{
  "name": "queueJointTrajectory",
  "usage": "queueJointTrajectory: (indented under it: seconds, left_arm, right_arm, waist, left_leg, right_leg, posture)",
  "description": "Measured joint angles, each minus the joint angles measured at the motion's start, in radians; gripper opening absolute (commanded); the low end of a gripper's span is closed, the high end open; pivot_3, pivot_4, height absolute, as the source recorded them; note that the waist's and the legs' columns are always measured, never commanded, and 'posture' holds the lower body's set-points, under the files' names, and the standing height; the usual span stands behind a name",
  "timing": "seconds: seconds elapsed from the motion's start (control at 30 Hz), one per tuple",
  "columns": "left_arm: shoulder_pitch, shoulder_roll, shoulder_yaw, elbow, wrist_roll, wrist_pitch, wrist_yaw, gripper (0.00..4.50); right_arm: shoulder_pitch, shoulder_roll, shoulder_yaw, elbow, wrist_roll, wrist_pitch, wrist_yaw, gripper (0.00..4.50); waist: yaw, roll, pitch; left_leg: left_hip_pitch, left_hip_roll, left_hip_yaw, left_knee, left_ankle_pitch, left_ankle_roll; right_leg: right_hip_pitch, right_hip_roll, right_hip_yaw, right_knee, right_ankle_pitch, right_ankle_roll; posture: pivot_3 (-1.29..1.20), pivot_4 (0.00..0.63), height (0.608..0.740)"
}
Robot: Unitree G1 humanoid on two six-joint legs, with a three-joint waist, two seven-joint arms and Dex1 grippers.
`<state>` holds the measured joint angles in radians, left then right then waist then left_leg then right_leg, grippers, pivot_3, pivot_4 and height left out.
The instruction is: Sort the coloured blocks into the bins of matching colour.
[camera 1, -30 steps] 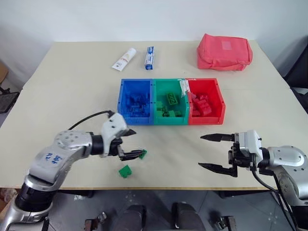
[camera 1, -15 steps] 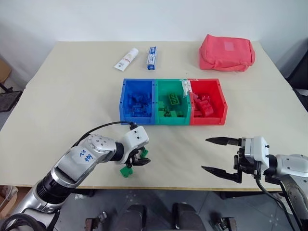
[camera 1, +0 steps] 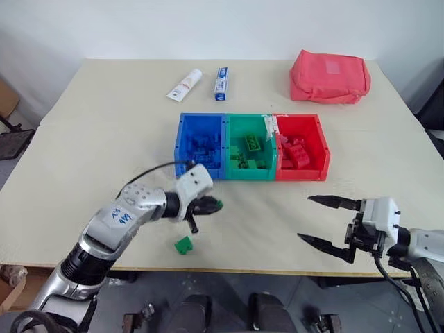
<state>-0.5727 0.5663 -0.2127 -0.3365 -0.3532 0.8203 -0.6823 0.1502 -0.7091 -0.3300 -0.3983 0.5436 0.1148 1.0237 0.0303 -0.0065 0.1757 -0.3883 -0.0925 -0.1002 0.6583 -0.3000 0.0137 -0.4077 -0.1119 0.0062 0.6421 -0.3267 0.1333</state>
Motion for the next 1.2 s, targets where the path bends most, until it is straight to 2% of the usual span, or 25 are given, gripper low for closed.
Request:
queueJointTrajectory:
  seconds: [0.13, 0.3, 0.33, 0.43, 0.57, 0.7, 0.77, 0.87, 1.0, 1.2]
  left_arm:
    - [-0.094, -0.111, 0.036, 0.135, 0.039, -0.161, 0.041, 0.44]
    - [-0.236, -0.236, 0.029, 0.396, 0.112, -0.332, 0.066, 0.44]
    - [-0.273, -0.267, 0.027, 0.466, 0.132, -0.361, 0.084, 1.17]
    - [-0.339, -0.329, 0.022, 0.599, 0.172, -0.437, 0.103, 2.06]
    - [-0.344, -0.342, 0.001, 0.652, 0.203, -0.507, 0.065, 3.26]
    - [-0.31, -0.295, 0.017, 0.646, 0.2, -0.568, -0.004, 4.48]
    - [-0.276, -0.259, 0.039, 0.612, 0.191, -0.575, -0.039, 4.48]
    - [-0.173, -0.154, 0.096, 0.492, 0.138, -0.622, -0.136, 4.48]
    - [0.001, 0.01, 0.227, 0.36, 0.05, -0.62, -0.237, 4.48]
    - [0.297, 0.19, 0.452, 0.304, -0.059, -0.691, -0.401, 4.48]
  right_arm:
    - [0.013, 0.083, -0.047, -0.032, 0.01, 0.003, -0.131, 4.5]
    - [0.034, 0.106, -0.087, -0.061, 0.013, 0.019, -0.23, 4.5]
    - [0.038, 0.108, -0.089, -0.07, 0.01, 0.018, -0.241, 4.5]
    - [0.058, 0.11, -0.088, -0.101, 0.005, 0.019, -0.263, 4.5]
    - [0.07, 0.113, -0.087, -0.126, 0.005, 0.019, -0.285, 4.5]
    - [0.059, 0.112, -0.072, -0.128, 0.004, 0.019, -0.288, 4.5]
    - [0.04, 0.109, -0.056, -0.125, 0.003, 0.019, -0.279, 4.5]
    - [-0.037, 0.088, -0.009, -0.099, 0.004, 0.019, -0.243, 4.5]
    - [-0.118, 0.051, 0.055, -0.024, 0.003, 0.016, -0.16, 4.5]
    - [-0.22, -0.003, 0.152, 0.07, -0.006, -0.001, 0.013, 4.5]
  waist:
    - [0.0, 0.0, 0.0]
    - [0.001, 0.0, 0.0]
    - [0.003, 0.0, 0.0]
    - [0.001, 0.0, 0.0]
    - [-0.009, 0.0, 0.0]
    - [-0.01, 0.0, 0.0]
    - [-0.008, 0.0, 0.0]
    - [-0.018, 0.0, 0.0]
    - [-0.028, 0.0, 0.0]
    - [-0.031, 0.001, 0.0]
  left_leg:
    - [0.0, 0.0, 0.0, 0.0, 0.0, 0.0]
    - [0.0, -0.001, 0.001, 0.001, 0.0, 0.0]
    - [0.0, -0.001, 0.001, 0.001, 0.0, 0.0]
    - [0.0, -0.001, 0.002, 0.001, 0.0, 0.001]
    - [0.0, 0.0, 0.004, 0.0, 0.0, 0.0]
    - [0.001, 0.001, 0.004, 0.001, 0.0, 0.0]
    - [0.0, 0.001, 0.004, 0.001, 0.0, 0.0]
    - [0.001, 0.001, 0.003, 0.0, 0.0, 0.0]
    - [0.001, 0.002, 0.001, 0.0, 0.0, 0.0]
    - [0.001, 0.001, 0.0, 0.0, -0.001, 0.0]
  right_leg:
    - [0.0, 0.001, -0.001, 0.001, 0.0, 0.0]
    - [-0.001, 0.004, -0.003, 0.001, 0.0, 0.001]
    - [-0.001, 0.004, -0.003, 0.001, 0.0, 0.001]
    - [-0.001, 0.004, -0.003, 0.002, 0.001, 0.001]
    - [-0.003, 0.006, -0.001, 0.003, 0.001, 0.001]
    - [-0.003, 0.007, 0.0, 0.003, 0.001, 0.001]
    - [-0.003, 0.006, 0.0, 0.003, 0.001, 0.001]
    - [-0.003, 0.006, 0.001, 0.003, 0.001, 0.001]
    - [-0.003, 0.002, 0.001, 0.002, 0.0, 0.001]
    - [-0.001, 0.0, 0.001, 0.0, 0.0, 0.001]
  posture:
    - [0.0, 0.15, 0.74]
    - [0.0, 0.15, 0.74]
    - [0.0, 0.15, 0.74]
    - [0.0, 0.15, 0.74]
    - [0.0, 0.15, 0.74]
    - [0.0, 0.15, 0.74]
    - [0.0, 0.15, 0.74]
    - [0.0, 0.15, 0.74]
    - [0.0, 0.15, 0.74]
    - [0.0, 0.15, 0.74]
